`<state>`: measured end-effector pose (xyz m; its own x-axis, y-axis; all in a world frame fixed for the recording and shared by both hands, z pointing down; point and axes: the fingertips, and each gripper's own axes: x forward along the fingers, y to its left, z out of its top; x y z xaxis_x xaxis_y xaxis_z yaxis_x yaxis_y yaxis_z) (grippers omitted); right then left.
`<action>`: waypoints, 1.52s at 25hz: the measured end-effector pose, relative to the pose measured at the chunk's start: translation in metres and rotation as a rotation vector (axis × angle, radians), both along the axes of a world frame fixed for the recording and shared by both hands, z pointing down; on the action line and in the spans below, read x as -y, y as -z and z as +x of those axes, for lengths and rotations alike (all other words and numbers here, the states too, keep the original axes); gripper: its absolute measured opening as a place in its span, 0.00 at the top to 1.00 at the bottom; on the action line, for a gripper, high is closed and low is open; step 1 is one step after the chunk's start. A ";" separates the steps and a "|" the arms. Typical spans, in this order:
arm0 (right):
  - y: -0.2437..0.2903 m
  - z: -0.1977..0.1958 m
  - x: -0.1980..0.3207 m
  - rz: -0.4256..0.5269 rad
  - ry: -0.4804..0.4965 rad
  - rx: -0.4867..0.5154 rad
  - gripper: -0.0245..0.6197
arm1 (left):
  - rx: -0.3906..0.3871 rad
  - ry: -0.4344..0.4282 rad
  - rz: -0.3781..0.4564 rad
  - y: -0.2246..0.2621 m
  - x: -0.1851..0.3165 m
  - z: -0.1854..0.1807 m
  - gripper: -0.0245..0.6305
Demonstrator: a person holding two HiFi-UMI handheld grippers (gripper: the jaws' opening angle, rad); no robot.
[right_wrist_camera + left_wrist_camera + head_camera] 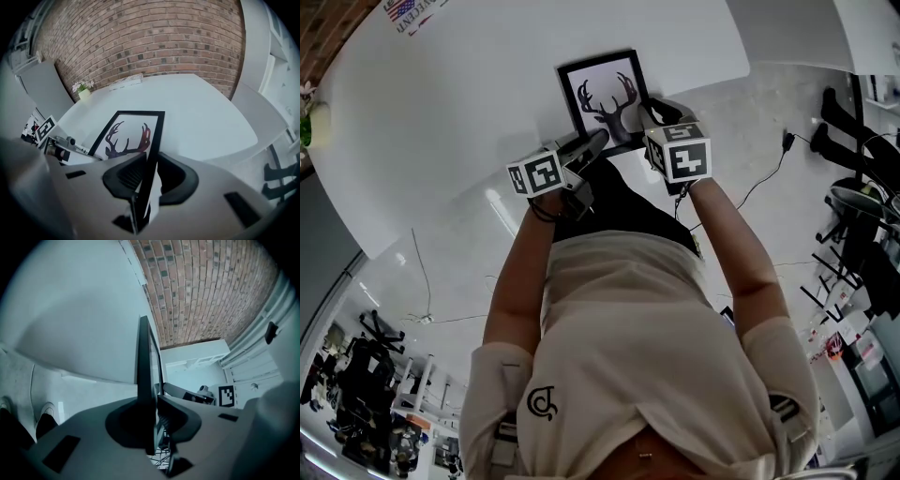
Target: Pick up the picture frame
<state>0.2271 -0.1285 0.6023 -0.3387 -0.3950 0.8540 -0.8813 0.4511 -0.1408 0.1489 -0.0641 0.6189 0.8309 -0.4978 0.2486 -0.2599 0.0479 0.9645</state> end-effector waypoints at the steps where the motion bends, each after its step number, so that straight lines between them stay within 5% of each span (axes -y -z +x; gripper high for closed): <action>1: -0.001 -0.001 0.000 -0.001 -0.003 0.001 0.84 | -0.011 0.005 -0.009 0.000 0.000 -0.001 0.83; 8: -0.003 0.003 0.000 -0.028 -0.025 0.018 0.84 | -0.071 0.023 0.028 0.020 0.002 0.002 0.91; 17: 0.019 -0.009 0.009 0.030 -0.040 0.049 0.82 | -0.006 0.055 0.108 0.049 0.012 -0.015 0.92; 23: 0.058 -0.038 0.015 0.095 -0.007 0.102 0.84 | 0.104 0.149 0.172 0.078 0.022 -0.059 0.92; 28: 0.094 -0.085 0.022 0.158 0.058 0.108 0.95 | 0.192 0.249 0.272 0.129 0.038 -0.123 0.92; 38: 0.195 -0.199 0.049 0.410 0.227 0.262 0.95 | 0.588 0.327 0.567 0.215 0.058 -0.240 0.92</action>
